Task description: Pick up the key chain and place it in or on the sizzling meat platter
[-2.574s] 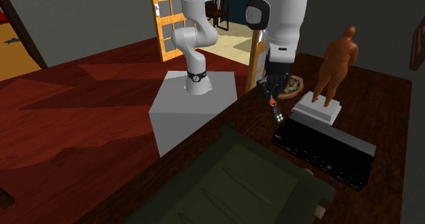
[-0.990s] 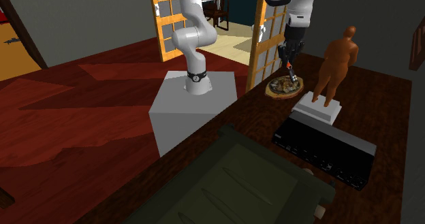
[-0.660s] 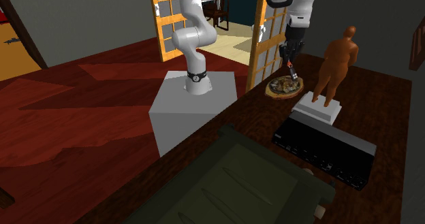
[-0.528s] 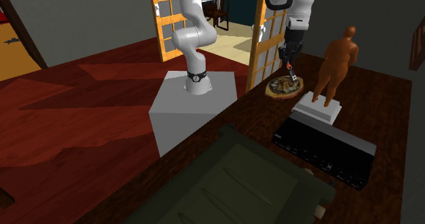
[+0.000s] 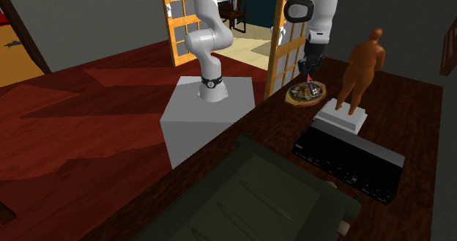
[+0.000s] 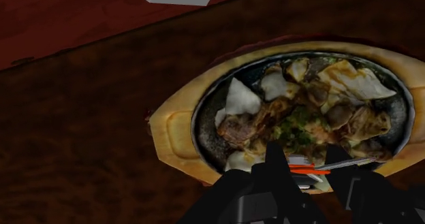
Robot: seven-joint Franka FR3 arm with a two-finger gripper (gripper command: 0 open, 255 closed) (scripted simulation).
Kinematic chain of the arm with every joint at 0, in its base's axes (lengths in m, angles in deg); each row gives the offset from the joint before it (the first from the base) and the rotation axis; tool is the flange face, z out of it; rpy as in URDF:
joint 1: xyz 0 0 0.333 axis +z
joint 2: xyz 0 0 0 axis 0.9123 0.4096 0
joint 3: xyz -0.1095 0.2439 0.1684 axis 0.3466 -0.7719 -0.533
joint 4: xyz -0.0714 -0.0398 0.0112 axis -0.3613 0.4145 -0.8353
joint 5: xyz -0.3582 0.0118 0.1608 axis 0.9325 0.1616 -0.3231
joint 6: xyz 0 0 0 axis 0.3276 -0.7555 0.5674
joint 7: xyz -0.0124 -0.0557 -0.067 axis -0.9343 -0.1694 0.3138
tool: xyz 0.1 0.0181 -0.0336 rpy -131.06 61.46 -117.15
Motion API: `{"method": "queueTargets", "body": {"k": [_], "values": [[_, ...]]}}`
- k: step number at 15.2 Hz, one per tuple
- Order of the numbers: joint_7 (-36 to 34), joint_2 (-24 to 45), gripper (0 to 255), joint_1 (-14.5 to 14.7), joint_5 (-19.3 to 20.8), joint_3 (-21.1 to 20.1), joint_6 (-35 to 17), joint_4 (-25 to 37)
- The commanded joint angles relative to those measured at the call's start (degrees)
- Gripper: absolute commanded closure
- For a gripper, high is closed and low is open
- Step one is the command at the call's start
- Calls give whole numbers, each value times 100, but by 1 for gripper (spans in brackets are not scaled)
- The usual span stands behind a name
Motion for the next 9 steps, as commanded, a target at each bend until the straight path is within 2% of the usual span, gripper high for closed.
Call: {"method": "queueTargets", "body": {"k": [1,9], "values": [[-35,65,255,-3,30,-18,-161,-131],[-67,123,255,-8,68,-33,-260,-181]]}}
